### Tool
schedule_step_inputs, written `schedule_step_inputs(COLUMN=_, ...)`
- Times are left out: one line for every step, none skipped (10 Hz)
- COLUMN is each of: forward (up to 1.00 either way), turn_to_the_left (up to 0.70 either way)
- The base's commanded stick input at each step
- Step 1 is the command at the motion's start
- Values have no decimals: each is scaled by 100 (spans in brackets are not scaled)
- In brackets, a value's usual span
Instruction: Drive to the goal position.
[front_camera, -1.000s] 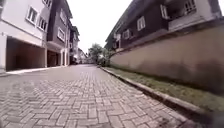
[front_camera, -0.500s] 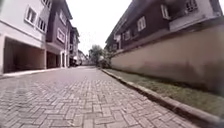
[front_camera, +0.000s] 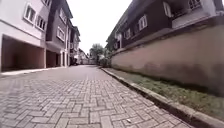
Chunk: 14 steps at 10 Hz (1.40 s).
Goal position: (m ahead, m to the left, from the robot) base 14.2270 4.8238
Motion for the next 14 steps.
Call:
schedule_step_inputs(forward=50, turn_to_the_left=-38)
schedule_step_inputs(forward=50, turn_to_the_left=-28)
schedule_step_inputs(forward=50, turn_to_the_left=-18)
schedule_step_inputs(forward=50, turn_to_the_left=-7)
schedule_step_inputs(forward=50, turn_to_the_left=0)
schedule_step_inputs(forward=50, turn_to_the_left=0)
schedule_step_inputs(forward=50, turn_to_the_left=0)
schedule_step_inputs(forward=50, turn_to_the_left=0)
schedule_step_inputs(forward=50, turn_to_the_left=0)
schedule_step_inputs(forward=50, turn_to_the_left=2)
schedule_step_inputs(forward=50, turn_to_the_left=36)
schedule_step_inputs(forward=50, turn_to_the_left=50)
schedule_step_inputs(forward=50, turn_to_the_left=50)
schedule_step_inputs(forward=50, turn_to_the_left=50)
